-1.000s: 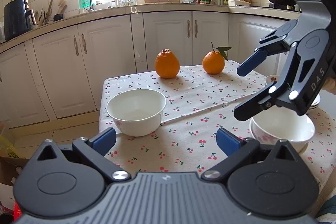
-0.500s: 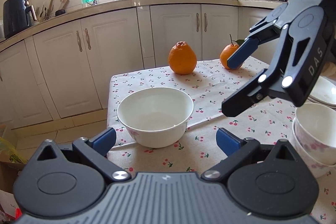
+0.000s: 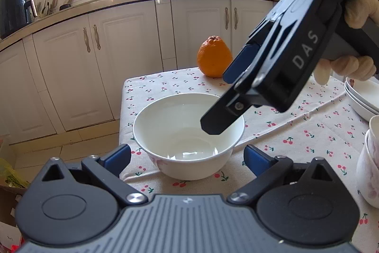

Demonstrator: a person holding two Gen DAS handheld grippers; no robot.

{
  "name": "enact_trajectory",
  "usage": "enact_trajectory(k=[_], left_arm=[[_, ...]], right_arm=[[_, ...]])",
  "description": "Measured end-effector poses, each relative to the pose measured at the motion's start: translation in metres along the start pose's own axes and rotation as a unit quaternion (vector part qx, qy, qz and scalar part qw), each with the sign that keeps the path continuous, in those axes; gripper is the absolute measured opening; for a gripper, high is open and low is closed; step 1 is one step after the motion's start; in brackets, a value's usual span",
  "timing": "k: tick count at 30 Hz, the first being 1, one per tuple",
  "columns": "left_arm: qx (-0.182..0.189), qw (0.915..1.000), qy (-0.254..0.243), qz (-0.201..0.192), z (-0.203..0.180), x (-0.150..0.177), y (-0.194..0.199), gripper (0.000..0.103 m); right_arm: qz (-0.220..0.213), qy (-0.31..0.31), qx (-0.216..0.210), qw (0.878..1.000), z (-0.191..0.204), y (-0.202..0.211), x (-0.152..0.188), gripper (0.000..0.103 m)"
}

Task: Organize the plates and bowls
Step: 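Grasp the white bowl rim with the right gripper and lift it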

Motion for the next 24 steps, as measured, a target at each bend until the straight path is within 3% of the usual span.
enact_trajectory(k=[13, 24], left_arm=[[0.005, 1.0, -0.001, -0.001, 0.001, 0.0, -0.009, 0.098], [0.012, 0.9999, 0.005, -0.007, 0.001, -0.004, -0.01, 0.095]], right_arm=[[0.014, -0.03, -0.028, 0.999, -0.01, -0.025, -0.004, 0.076], [0.012, -0.032, -0.033, 0.999, -0.008, -0.028, -0.005, 0.073]])
Point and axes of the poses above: each gripper's, at about its wrist camera, not at the fingertips, and y roughly against the way its jaws point, z to its left, x to its underside, the point moved 5 cm from there along -y, roughly the way its jaws point, and after that the axes turned 2 degrees about -z, right-handed, at the moved point
